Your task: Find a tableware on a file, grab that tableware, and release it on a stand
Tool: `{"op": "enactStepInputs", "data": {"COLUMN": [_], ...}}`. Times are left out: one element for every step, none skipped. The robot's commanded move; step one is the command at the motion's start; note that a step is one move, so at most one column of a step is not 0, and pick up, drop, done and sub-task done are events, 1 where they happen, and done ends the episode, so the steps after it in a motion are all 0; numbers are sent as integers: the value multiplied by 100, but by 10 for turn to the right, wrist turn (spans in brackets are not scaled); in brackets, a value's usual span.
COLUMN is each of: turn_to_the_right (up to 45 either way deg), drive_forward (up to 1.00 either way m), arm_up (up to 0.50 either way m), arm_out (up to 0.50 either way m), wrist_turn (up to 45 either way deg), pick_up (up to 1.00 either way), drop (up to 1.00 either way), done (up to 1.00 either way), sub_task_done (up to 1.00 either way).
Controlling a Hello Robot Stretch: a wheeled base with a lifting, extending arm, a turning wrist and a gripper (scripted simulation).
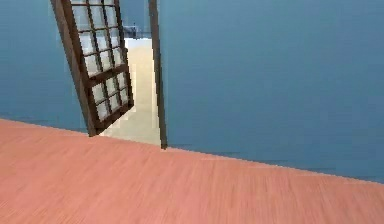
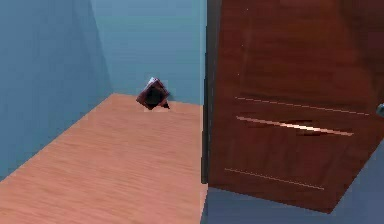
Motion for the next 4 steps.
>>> {"op": "enactStepInputs", "data": {"turn_to_the_right": [0, -300, 0, 0], "drive_forward": [30, 0, 100, 65], "arm_up": [0, 0, 0, 0], "arm_out": [0, 0, 0, 0], "wrist_turn": [0, 0, 0, 0], "pick_up": [0, 0, 0, 0], "drop": [0, 0, 0, 0], "done": [0, 0, 0, 0], "sub_task_done": [0, 0, 0, 0]}}
